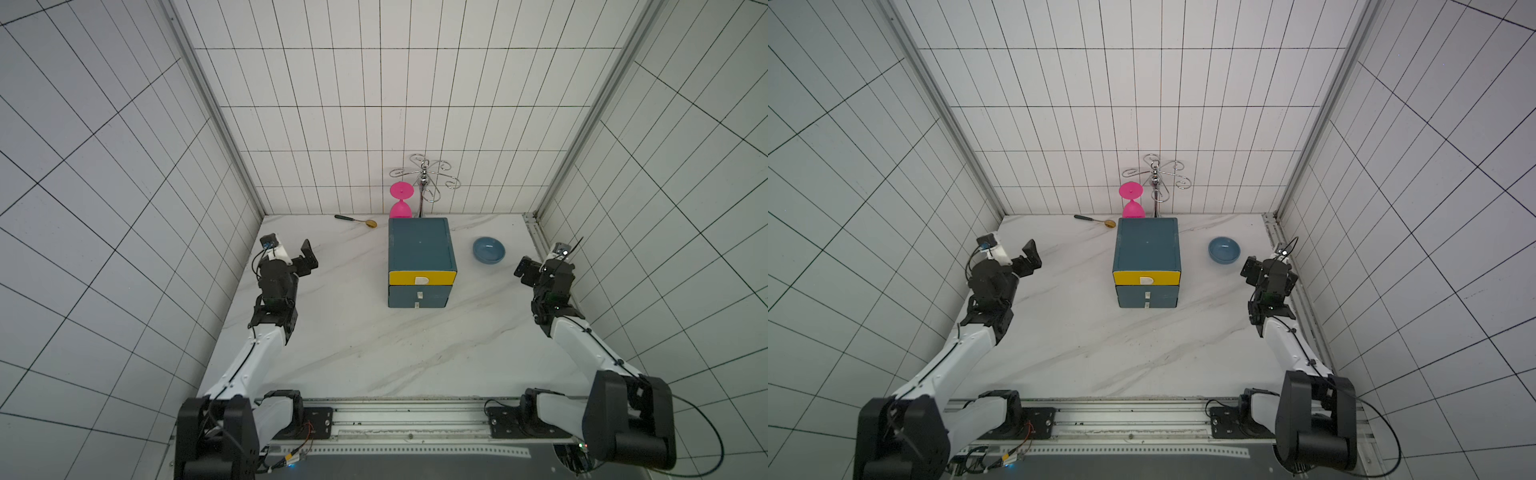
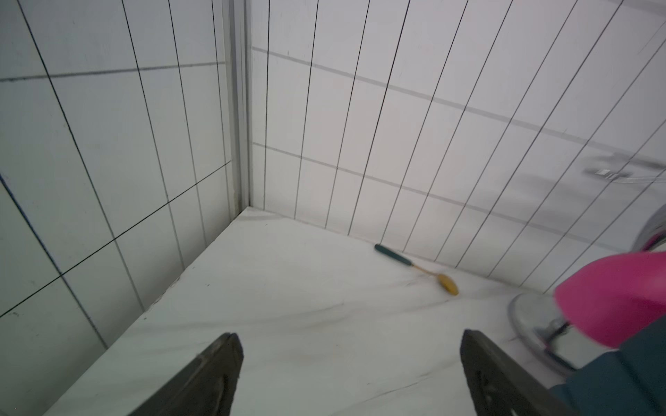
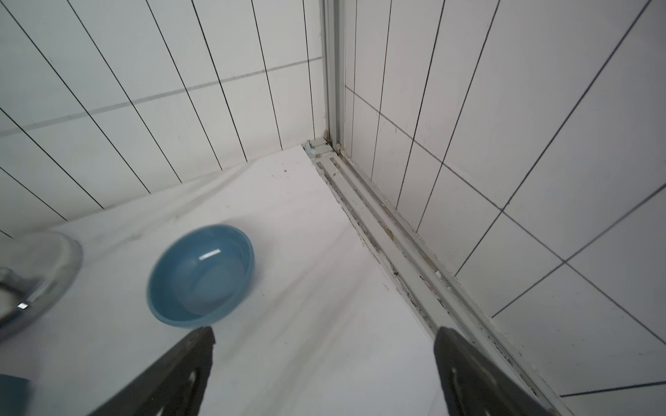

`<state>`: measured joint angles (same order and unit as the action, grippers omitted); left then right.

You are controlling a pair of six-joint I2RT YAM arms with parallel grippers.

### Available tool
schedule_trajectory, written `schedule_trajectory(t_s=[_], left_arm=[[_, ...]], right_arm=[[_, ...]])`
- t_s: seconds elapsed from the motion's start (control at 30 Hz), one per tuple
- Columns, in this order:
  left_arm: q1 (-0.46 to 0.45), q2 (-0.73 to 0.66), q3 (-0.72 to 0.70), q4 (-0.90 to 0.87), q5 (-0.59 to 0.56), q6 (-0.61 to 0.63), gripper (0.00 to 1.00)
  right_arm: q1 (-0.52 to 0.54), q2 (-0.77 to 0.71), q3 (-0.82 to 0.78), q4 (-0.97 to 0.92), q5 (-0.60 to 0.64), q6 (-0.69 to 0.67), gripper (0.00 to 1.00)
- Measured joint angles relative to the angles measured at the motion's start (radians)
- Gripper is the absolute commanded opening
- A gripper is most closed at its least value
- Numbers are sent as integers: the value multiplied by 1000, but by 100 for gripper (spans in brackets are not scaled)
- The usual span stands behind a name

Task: Take the cookies out of the drawer
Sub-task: Open the drawer in the storage box.

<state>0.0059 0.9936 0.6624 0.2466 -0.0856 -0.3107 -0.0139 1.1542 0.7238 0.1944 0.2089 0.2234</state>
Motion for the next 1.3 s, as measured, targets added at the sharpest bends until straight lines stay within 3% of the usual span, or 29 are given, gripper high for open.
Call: schedule_trajectory(t_s=[0.07,0.17,0.3,0.43,0.57,0.7,0.87,1.03,1.3], left_arm=[[-15,-101,64,-107,63,-124,98],[-84,-211,122,-271,181,-334,98],[-340,-277,89,-431,239,-589,98],[-633,-272,68,-546,189,-743,98],[-801,-244,68,-561,108,-838,98],[-845,-238,20,-493,68,-914,98],[-882,-184,-32,-383,49,-988,98],[-941,-68,-50,-216,36,-1037,87],[-956,55,-54,-90,-24,-1075,81]], right_arm=[[-6,-29,161,-149,-99,61,99],[-6,12,386,-351,-344,151,99],[40,115,528,-531,-599,229,99],[150,193,529,-684,-719,257,99],[251,264,531,-763,-774,261,99],[294,295,552,-790,-796,265,100],[330,311,582,-789,-800,270,92],[376,311,581,-784,-801,293,76],[442,309,564,-754,-792,355,73]])
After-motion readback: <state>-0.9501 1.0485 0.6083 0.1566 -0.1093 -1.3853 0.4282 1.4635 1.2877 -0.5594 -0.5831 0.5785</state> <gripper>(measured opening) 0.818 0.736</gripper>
